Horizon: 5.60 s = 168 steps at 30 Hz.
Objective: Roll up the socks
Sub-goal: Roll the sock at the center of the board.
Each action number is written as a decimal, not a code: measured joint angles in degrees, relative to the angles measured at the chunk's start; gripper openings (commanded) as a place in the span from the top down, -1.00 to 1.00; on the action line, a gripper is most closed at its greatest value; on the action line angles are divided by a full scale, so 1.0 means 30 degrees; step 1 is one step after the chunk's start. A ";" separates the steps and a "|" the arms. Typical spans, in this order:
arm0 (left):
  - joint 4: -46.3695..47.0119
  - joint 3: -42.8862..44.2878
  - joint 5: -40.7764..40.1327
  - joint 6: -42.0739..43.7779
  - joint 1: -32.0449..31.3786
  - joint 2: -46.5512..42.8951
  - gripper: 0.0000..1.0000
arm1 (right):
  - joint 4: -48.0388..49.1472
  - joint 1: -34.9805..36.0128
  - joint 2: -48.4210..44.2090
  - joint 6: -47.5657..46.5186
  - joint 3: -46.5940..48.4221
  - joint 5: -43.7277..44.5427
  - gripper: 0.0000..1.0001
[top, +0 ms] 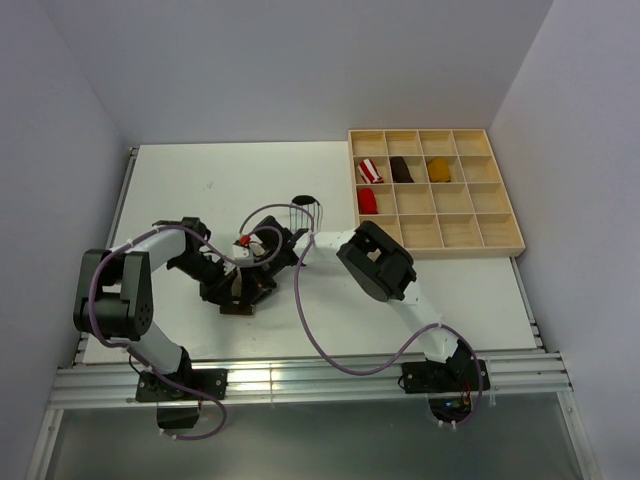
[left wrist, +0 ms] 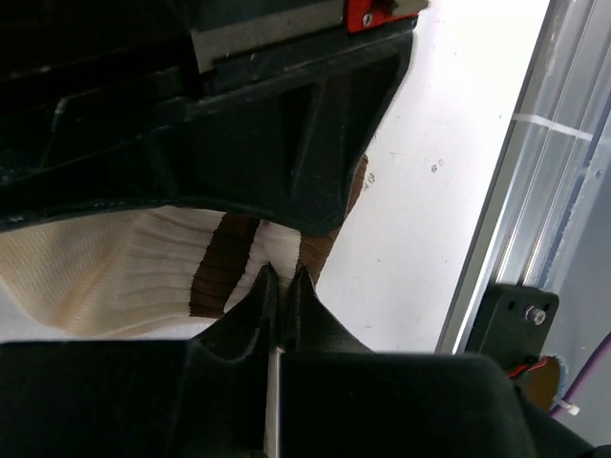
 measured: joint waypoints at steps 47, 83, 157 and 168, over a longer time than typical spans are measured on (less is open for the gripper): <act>-0.4619 0.5799 -0.0058 -0.7271 0.1122 0.8014 0.99 | 0.7359 0.7198 -1.0083 -0.9675 -0.9369 1.9992 -0.04; -0.6900 0.7060 -0.1734 -0.6397 0.1362 0.9573 0.99 | 0.5304 0.9165 -0.5442 -1.5897 -0.5464 2.4939 -0.07; 0.0648 0.8954 -0.1020 -0.9981 0.0801 0.6645 0.31 | -0.1523 0.3359 -0.4306 -1.0156 -0.1778 1.1285 0.98; 0.4415 0.8954 -0.0685 -1.2298 0.4437 0.3541 0.30 | -0.1763 0.2696 -0.3934 -0.9530 -0.1676 0.8954 0.97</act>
